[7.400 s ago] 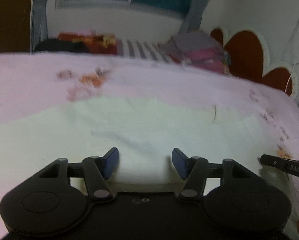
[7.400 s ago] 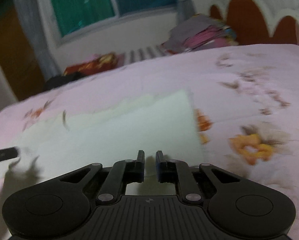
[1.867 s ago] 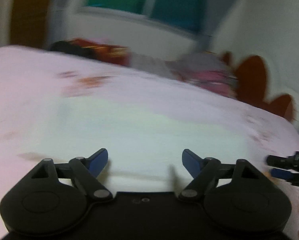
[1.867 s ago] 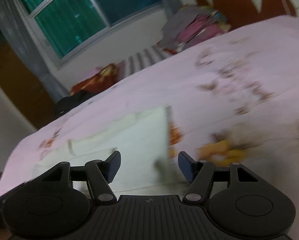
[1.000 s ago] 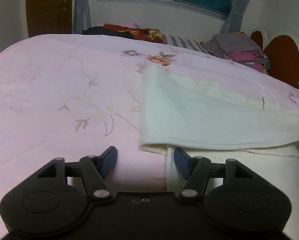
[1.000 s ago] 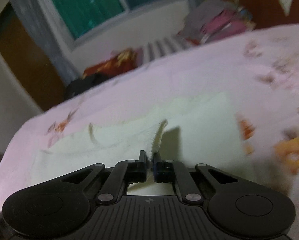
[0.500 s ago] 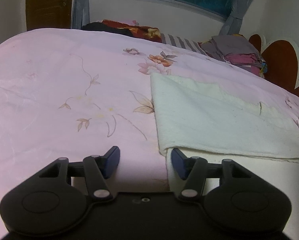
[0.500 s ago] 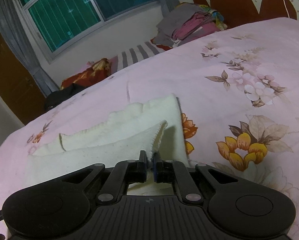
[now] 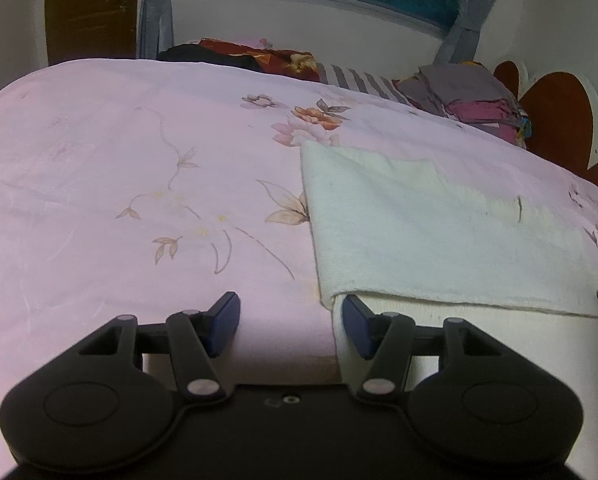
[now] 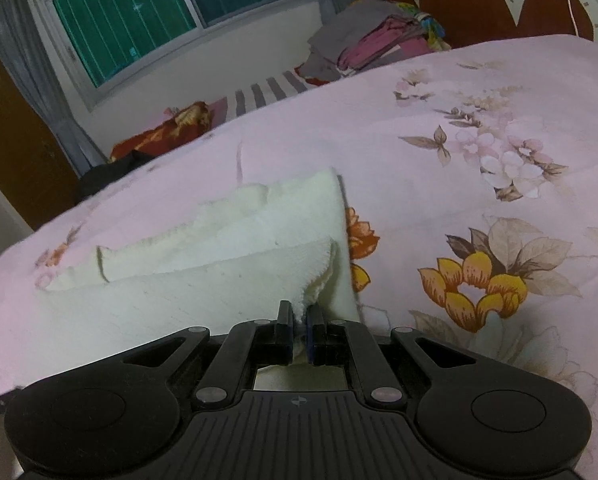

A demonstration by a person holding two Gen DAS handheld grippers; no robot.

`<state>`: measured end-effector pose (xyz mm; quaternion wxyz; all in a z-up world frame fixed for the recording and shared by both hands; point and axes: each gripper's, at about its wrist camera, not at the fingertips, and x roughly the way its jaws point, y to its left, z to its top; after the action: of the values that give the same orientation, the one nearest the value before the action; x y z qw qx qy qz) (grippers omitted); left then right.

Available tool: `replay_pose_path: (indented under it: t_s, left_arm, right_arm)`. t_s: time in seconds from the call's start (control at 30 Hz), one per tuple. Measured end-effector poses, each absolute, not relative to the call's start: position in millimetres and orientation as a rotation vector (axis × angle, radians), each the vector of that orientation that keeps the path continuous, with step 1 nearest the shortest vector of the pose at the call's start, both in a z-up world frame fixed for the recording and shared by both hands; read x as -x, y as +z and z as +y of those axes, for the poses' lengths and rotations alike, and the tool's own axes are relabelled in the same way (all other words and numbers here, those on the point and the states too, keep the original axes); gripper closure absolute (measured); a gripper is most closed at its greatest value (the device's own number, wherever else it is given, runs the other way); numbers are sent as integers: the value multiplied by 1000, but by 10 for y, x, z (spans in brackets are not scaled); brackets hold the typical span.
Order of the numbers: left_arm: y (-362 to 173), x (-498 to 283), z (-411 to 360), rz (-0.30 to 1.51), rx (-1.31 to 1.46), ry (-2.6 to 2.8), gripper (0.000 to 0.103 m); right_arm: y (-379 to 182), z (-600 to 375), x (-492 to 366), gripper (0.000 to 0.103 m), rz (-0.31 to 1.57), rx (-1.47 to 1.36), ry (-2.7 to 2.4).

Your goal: Fold small clothes

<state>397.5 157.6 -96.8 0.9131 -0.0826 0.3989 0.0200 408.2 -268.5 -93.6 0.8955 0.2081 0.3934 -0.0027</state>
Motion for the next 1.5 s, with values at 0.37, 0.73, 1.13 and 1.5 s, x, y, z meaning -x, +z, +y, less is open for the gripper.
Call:
replay_pose_path:
  t_s: [0.37,0.73,1.13,1.5]
  left_arm:
    - [-638,-4022,1378,678,268,-141,29]
    - [-891,-4429,1317,759,239,-111,28]
    - [-929,-5314,1550,799,246,-149,34]
    - [-888,-4912,666,782,126,-168,21]
  right_arm:
    - [-648,-2458,-4031,65,719,-267,50]
    - [-912,-2521,-4218,91,796,-265,-9]
    - [-990,-2523,-4776,91,839,-228,-80]
    - [-796,-1399,-4753,43,784,-137,238]
